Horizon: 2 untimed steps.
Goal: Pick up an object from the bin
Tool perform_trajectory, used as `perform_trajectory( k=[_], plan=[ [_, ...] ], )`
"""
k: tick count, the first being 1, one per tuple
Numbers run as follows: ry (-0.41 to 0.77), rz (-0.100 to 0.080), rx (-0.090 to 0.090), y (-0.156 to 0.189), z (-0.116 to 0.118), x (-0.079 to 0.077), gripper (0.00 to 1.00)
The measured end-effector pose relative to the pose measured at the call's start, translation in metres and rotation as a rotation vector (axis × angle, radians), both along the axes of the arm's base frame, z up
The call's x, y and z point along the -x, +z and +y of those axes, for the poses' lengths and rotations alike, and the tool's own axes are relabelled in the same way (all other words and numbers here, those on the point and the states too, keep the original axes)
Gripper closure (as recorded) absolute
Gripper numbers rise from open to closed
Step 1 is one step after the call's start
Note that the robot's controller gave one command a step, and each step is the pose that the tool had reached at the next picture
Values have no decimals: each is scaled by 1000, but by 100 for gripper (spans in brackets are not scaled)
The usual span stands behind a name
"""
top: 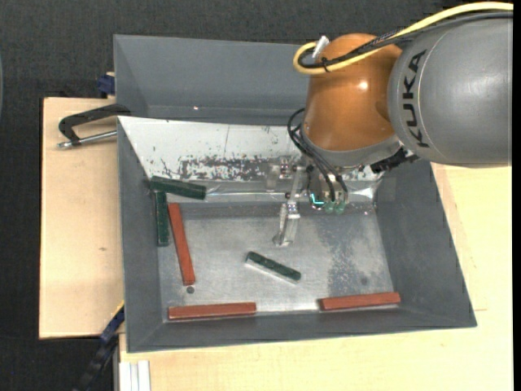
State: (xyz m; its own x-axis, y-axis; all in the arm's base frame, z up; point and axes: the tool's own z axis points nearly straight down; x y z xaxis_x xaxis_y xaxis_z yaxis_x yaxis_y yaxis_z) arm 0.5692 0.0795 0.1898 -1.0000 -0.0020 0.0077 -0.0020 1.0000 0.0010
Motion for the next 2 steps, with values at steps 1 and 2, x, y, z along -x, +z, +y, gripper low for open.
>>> perform_trajectory(
  k=[1,2],
  plan=[
    [-2,-9,-1,5,0,-2,0],
    [-79,-12,-1,-73,-4,31,0]
  ],
)
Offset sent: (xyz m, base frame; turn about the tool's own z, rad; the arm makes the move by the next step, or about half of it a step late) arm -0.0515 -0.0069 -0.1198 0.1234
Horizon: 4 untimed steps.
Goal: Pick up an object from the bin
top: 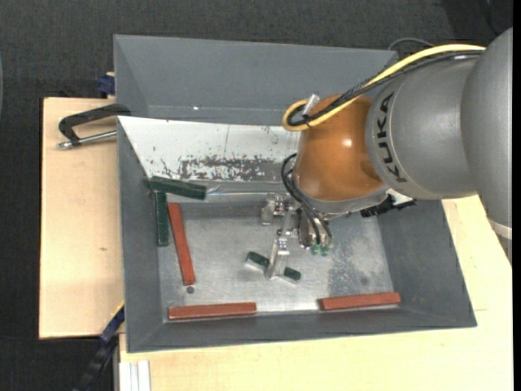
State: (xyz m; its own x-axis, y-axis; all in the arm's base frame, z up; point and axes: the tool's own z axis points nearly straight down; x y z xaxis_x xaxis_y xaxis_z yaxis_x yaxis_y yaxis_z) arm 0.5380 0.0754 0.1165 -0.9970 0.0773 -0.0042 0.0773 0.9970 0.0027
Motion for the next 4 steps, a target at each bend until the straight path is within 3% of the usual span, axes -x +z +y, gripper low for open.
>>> perform_trajectory(
  k=[1,2,3,4],
  plan=[
    [-32,11,2,-41,-2,23,0],
    [-225,0,-1,-7,5,32,0],
    [-80,4,1,-30,1,26,0],
    [-288,4,0,-46,11,44,100]
  ],
)
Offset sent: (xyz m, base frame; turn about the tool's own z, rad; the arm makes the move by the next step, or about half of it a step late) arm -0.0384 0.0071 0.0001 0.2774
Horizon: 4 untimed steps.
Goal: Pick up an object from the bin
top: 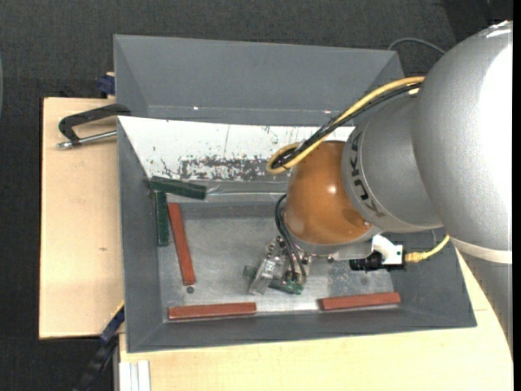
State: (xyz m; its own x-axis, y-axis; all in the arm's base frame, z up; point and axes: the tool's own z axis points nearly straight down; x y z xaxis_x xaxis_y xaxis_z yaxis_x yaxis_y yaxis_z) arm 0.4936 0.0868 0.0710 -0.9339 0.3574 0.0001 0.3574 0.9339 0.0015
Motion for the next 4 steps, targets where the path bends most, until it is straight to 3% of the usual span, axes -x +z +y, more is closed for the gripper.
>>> perform_trajectory(
  k=[4],
  plan=[
    [0,0,0,9,0,0,100]
  ],
)
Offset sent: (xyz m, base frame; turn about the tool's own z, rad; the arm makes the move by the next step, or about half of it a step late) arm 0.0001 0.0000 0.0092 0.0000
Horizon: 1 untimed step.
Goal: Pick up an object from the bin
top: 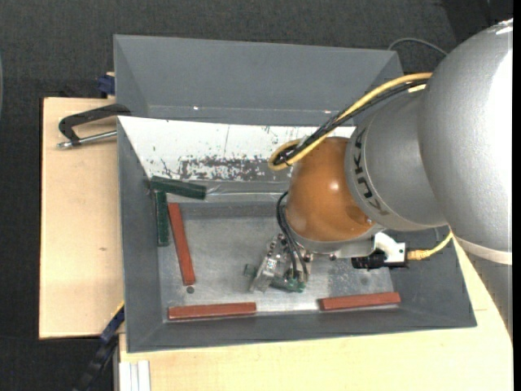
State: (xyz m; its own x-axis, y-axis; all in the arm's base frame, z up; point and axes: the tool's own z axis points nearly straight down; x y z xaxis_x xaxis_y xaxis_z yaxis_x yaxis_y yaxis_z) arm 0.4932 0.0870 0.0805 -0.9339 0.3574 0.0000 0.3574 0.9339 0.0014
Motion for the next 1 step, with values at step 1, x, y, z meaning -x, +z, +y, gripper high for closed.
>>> perform_trajectory(
  k=[1],
  plan=[
    [0,-3,-1,8,0,-1,100]
  ],
)
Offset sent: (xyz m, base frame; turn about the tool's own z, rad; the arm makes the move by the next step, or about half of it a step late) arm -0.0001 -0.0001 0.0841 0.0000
